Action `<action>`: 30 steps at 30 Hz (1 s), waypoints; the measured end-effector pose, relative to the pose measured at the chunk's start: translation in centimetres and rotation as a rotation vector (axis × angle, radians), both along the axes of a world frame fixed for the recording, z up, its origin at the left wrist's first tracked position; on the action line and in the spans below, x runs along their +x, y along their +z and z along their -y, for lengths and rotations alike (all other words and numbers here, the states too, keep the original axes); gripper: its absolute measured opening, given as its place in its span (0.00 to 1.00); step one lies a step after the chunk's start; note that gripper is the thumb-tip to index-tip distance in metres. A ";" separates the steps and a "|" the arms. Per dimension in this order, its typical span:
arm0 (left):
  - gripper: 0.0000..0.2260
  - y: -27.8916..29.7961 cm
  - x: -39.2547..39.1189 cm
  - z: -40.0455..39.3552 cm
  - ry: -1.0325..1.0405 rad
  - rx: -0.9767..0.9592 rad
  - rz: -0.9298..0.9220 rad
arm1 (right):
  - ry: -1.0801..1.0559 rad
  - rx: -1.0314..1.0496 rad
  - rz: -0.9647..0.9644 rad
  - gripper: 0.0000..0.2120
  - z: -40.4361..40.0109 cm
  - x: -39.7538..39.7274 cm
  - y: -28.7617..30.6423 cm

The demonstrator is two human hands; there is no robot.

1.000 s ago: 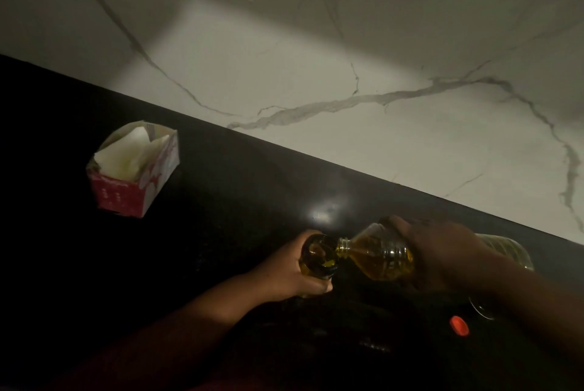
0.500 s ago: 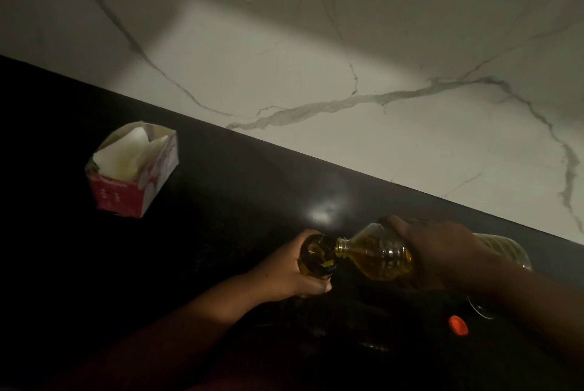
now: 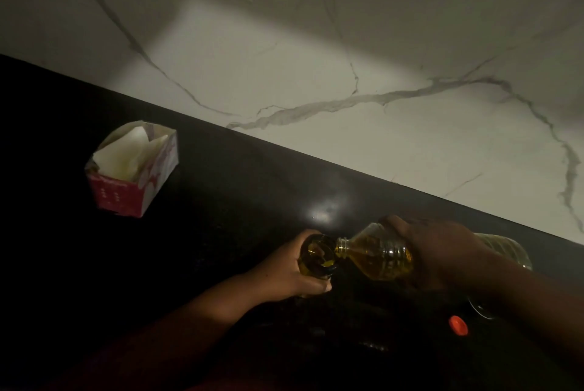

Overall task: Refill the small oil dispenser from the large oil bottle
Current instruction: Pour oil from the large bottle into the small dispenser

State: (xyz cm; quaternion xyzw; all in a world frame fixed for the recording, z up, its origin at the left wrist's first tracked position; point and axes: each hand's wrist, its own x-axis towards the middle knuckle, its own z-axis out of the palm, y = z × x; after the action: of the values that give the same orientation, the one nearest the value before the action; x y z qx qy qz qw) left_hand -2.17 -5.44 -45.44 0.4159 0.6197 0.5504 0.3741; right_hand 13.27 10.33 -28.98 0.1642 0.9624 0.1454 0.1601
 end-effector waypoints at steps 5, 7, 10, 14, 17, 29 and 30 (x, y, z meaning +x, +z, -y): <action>0.31 0.0 -0.1 0.0 -0.006 -0.009 0.004 | -0.001 0.006 0.006 0.45 0.2 0.0 0.2; 0.31 0.0 -0.1 0.0 -0.007 -0.007 0.003 | 0.001 0.004 0.003 0.45 0.2 0.0 0.2; 0.31 -0.1 -0.1 -0.1 -0.004 0.010 0.005 | -0.005 -0.003 0.001 0.45 0.2 0.0 0.1; 0.32 -0.1 0.0 -0.2 0.002 0.010 -0.001 | -0.011 -0.009 0.008 0.44 0.1 0.0 0.2; 0.33 -0.2 0.1 -0.2 0.002 0.011 -0.003 | -0.007 -0.007 0.003 0.44 0.1 0.1 0.2; 0.33 0.4 0.0 0.1 -0.009 0.012 0.012 | -0.013 -0.003 0.019 0.45 0.1 -0.1 0.0; 0.33 0.5 0.0 0.2 -0.011 0.016 0.012 | -0.013 0.001 0.017 0.45 0.1 -0.2 0.0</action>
State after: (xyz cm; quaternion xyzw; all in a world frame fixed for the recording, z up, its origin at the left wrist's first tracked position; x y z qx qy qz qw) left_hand -2.13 -5.60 -44.95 0.4191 0.6107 0.5558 0.3773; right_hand 13.10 10.27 -28.94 0.1691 0.9599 0.1461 0.1691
